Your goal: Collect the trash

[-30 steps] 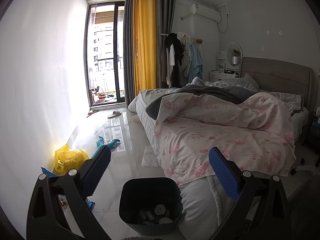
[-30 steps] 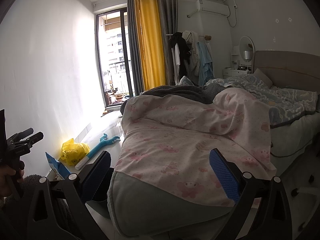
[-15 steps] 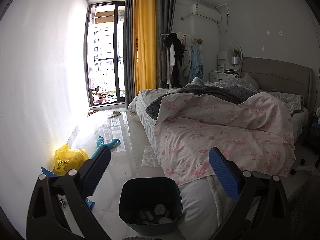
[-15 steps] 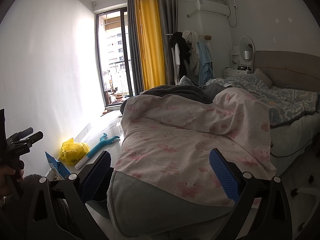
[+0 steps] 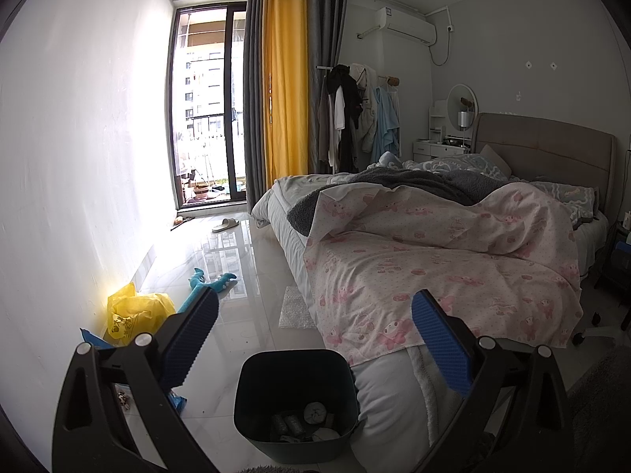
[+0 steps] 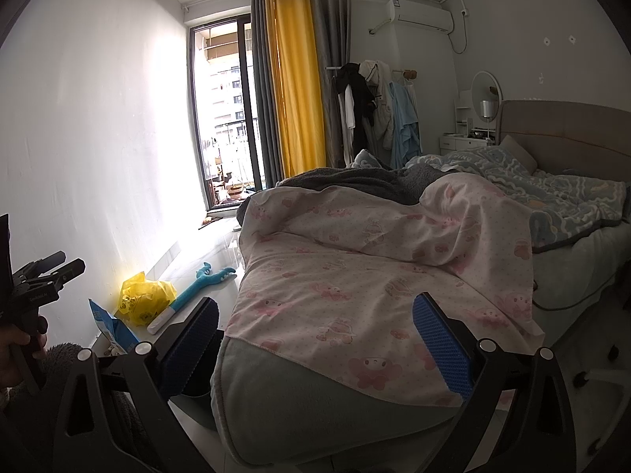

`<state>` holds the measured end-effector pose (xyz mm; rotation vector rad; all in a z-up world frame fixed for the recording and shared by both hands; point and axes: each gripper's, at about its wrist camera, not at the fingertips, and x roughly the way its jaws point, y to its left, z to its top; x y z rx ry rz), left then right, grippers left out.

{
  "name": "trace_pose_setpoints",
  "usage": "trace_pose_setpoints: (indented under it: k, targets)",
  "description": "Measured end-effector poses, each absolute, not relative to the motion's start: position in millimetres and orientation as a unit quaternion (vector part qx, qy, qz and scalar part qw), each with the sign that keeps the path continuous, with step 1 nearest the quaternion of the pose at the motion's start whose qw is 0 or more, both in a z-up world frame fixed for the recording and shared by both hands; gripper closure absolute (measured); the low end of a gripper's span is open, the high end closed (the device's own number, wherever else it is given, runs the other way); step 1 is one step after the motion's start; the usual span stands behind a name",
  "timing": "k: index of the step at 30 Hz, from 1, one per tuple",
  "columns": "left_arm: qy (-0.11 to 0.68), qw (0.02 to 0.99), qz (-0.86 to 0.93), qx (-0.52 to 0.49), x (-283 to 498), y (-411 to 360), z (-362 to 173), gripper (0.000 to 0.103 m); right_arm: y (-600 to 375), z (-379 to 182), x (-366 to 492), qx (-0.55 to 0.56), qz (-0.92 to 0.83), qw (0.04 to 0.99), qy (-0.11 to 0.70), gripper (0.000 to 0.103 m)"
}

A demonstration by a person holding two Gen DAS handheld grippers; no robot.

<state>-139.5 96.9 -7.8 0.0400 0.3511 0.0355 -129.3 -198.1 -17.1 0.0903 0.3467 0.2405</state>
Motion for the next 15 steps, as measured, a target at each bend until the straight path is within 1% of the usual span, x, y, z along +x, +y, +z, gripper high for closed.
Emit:
trace_pose_setpoints:
  k: [15]
  targets:
    - [0.175, 0.984, 0.017, 0.023, -139.5, 91.2, -7.5, 0.003, -198.6, -17.0, -128.7, 0.044, 0.12, 0.977, 0.172, 0.003]
